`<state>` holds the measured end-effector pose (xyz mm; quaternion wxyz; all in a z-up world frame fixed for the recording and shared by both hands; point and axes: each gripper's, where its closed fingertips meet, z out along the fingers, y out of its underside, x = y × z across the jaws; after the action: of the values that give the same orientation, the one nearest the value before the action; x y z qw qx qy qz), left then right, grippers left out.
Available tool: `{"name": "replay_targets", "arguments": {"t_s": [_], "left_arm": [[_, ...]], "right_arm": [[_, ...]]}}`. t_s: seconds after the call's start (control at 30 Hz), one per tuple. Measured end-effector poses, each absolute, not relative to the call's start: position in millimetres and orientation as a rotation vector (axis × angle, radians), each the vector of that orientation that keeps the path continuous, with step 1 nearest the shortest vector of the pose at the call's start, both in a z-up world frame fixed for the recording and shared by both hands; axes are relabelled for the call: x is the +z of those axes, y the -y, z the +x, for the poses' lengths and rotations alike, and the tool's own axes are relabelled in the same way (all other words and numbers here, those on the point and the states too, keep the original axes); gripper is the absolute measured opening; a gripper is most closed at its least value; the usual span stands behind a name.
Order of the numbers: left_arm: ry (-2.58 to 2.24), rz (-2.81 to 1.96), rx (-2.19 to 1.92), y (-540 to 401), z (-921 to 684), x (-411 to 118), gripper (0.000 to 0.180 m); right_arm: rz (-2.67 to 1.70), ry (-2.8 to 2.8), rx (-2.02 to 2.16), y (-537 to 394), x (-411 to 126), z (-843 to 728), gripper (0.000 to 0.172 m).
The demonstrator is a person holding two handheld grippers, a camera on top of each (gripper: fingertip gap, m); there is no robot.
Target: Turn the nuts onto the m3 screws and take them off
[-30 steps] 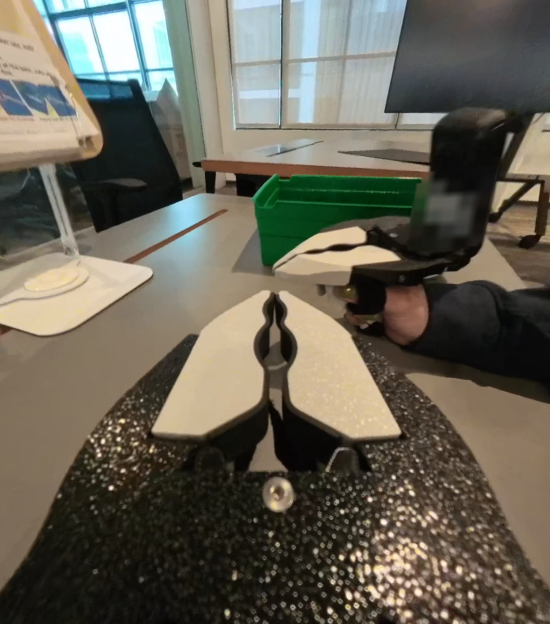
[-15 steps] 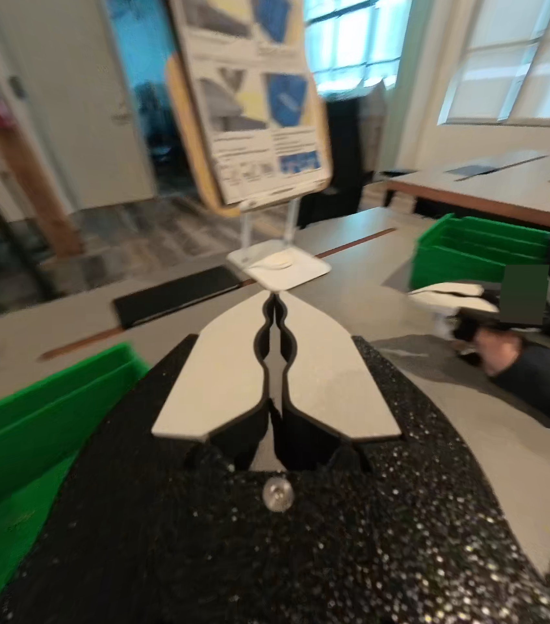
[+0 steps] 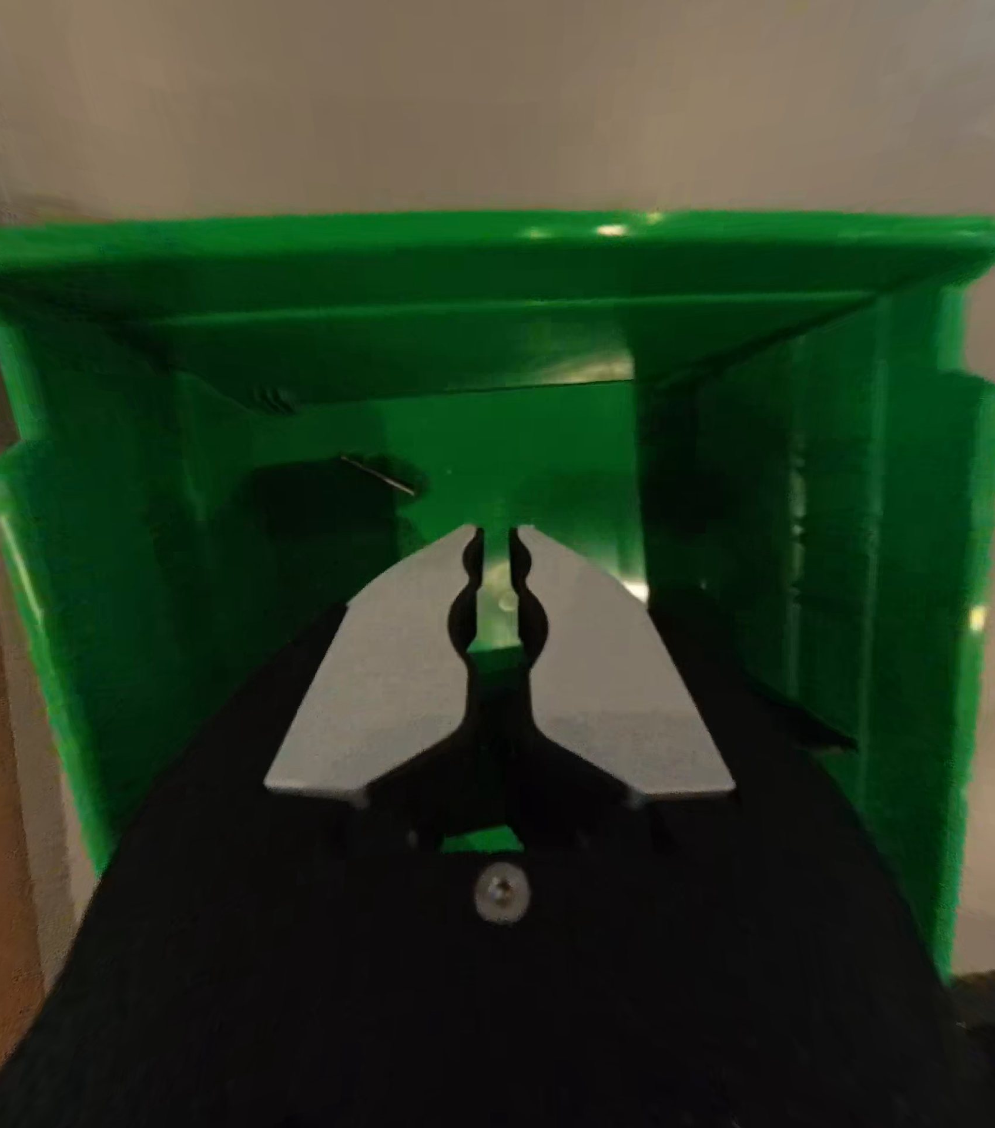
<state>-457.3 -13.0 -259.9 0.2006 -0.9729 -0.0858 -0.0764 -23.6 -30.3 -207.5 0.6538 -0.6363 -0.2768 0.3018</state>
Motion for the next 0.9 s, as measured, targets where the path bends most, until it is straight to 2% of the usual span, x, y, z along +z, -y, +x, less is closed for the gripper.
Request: {"name": "replay_targets", "arguments": {"t_s": [0.17,0.43,0.63,0.83,0.9], "left_arm": [[0.388,-2.844,-0.176,5,-469,-283,0.023],[0.504,-2.89,0.057,5,-497,-298,0.026],[0.568,-2.91,0.008,4,-495,-308,0.03],[0.539,-2.919,0.086,4,-499,-309,0.021],[0.484,-2.946,0.134,8,-501,-310,0.003]], "right_arm": [[-1.44,0.644,0.702,32,-208,-26,0.0],[-1.439,0.658,0.741,33,-208,-29,0.0],[-1.439,0.657,0.76,33,-207,-29,0.0],[-1.44,0.657,0.765,33,-208,-29,0.0],[-1.44,0.658,0.766,33,-208,-30,0.0]]}}
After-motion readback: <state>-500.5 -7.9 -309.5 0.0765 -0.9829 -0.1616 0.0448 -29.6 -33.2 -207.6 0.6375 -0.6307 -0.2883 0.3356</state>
